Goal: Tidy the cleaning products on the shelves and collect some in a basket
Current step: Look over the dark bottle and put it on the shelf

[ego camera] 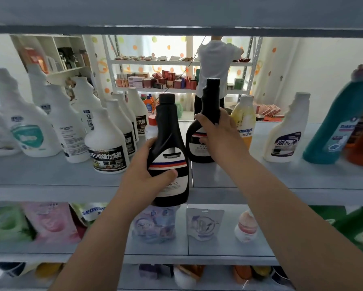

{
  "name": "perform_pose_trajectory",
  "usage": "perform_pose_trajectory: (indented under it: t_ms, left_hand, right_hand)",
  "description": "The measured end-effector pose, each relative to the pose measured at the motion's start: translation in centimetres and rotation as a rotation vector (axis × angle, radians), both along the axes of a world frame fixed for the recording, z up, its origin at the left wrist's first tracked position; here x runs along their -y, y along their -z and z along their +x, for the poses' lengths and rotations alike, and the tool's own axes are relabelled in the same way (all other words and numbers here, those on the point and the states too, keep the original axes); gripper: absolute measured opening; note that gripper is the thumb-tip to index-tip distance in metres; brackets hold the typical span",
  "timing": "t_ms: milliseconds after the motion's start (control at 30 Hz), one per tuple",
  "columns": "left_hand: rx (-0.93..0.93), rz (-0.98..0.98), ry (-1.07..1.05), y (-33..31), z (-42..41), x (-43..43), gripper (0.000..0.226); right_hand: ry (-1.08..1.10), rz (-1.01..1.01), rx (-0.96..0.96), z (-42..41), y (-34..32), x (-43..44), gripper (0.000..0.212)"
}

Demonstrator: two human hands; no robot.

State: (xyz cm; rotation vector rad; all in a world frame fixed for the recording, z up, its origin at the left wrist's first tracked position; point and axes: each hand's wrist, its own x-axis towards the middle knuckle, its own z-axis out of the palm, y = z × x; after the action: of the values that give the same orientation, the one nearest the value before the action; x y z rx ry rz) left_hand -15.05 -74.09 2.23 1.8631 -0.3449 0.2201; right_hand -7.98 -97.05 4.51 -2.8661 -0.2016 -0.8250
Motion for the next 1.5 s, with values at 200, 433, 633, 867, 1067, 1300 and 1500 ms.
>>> perform_pose_trajectory:
  t_ms: [200,433,633,867,1067,1300,1500]
  left_hand:
    - [-0.025,-0.006,-0.02,-0.2,-0.1,-0.1,0.068]
    - [-0.041,-0.037,-0.009,0.3,-0.2,-0.5,0.069]
    - [-0.123,-0.132,0.123,1.1,-1.5,-1.4,0.07]
    - [-0.344,-0.316,0.17,4.7,-4.3,-0.9,0.052]
    - [-0.389,-0.358,0.141,7.2,-7.1,-1.2,0.041]
    - [-0.151,0.0,0.213,9.9,-11.7,-0.9,0.071]
    - [-0.061,0.046,0.166,12.7,-13.6,0.4,0.11]
  right_hand:
    - [0.023,0.026,-0.096,3.1,-1.1,-0.9,0.06]
    - [0.011,0.227,-0.2,2.6,-0.6,-1.6,0.077]
    - [-0.381,0.826,-0.046,-6.5,4.3,-3.4,0.053]
    - [-0.503,1.379,-0.369,-13.8,8.5,-6.4,0.032]
    - [-0.358,1.679,-0.326,-17.5,9.9,-6.7,0.036]
    - [-0.267,1.631,-0.213,-21.5,12.0,-8.2,0.04]
    - [-0.417,1.421,-0.309,-24.0,14.2,-7.9,0.05]
